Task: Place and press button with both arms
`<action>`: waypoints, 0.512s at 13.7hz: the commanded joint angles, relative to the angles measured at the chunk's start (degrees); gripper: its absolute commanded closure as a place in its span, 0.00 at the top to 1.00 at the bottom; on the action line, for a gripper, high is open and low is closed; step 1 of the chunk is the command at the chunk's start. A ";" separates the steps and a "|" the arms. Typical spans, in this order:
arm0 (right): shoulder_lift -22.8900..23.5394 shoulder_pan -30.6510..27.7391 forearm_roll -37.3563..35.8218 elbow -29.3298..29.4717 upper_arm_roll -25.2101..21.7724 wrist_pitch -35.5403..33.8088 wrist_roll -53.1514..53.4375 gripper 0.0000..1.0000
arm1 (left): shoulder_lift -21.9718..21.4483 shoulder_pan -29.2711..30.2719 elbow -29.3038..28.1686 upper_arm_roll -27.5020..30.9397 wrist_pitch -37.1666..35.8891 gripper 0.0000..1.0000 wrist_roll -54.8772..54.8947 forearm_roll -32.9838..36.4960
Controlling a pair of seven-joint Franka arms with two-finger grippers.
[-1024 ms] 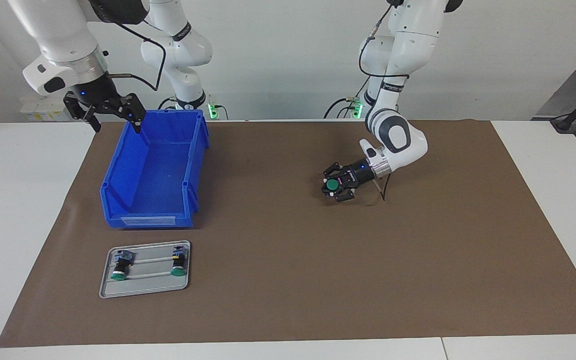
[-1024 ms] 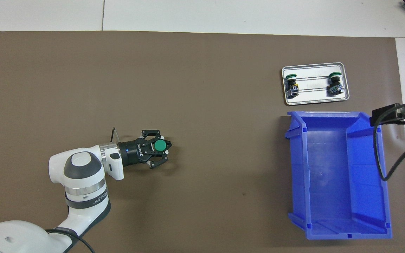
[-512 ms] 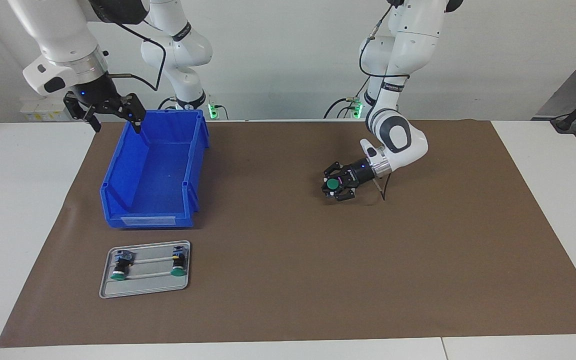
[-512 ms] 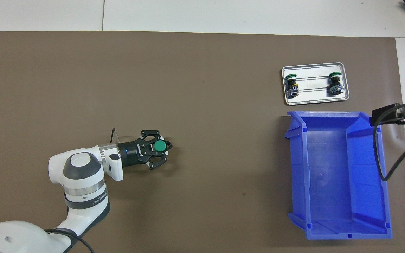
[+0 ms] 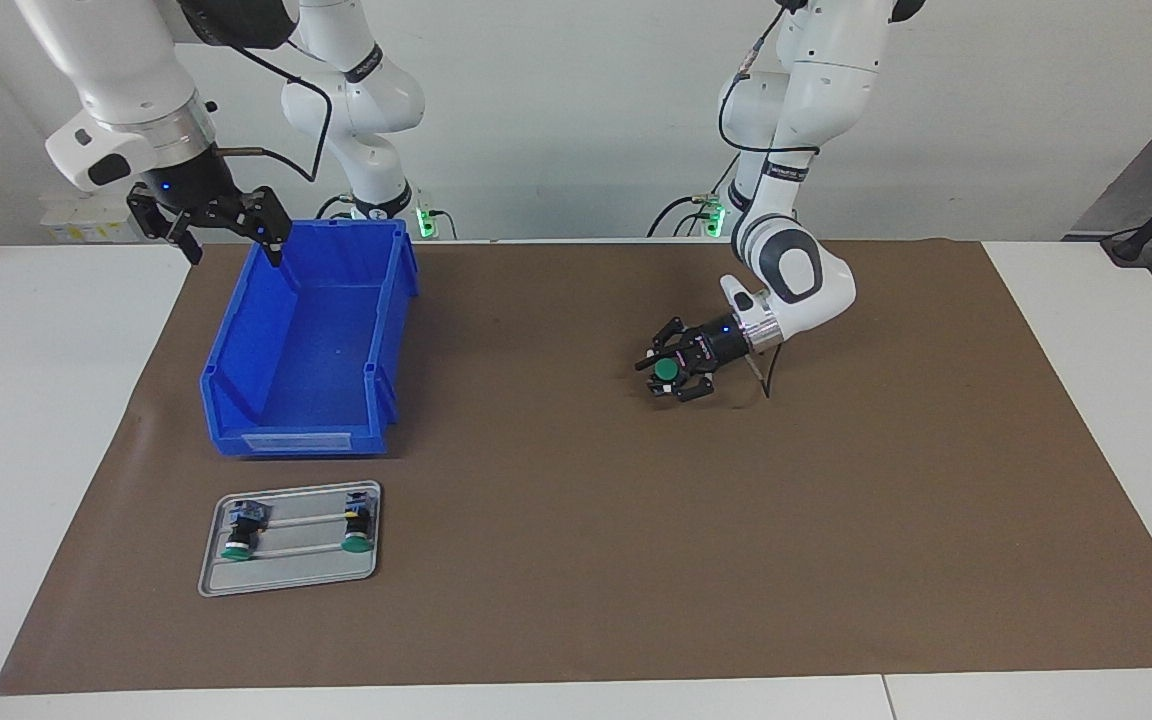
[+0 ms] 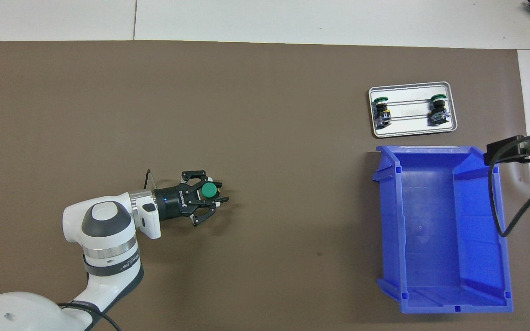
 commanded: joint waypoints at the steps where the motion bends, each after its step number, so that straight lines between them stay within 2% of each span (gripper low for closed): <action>1: -1.16 -0.41 0.97 -1.15 0.23 0.17 -1.01 1.00 | -0.84 -0.51 -2.53 0.49 1.83 0.62 1.42 -0.86; 3: -1.16 -0.41 0.97 -1.15 0.23 0.17 -1.01 1.00 | -0.84 -0.51 -2.62 0.49 2.09 0.65 1.06 -0.86; 4: -1.16 -0.41 0.97 -1.15 0.23 0.17 -1.01 1.00 | -0.75 -0.51 -2.53 0.49 2.09 0.69 0.80 -0.86; 5: -1.16 -0.41 0.97 -1.15 0.23 0.17 -1.01 1.00 | -0.84 -0.51 -2.53 0.40 2.09 0.79 0.54 -0.86; 7: -1.16 -0.41 0.97 -1.15 0.23 0.17 -1.01 1.00 | -0.84 -0.51 -2.44 0.40 2.09 0.82 -0.52 -0.95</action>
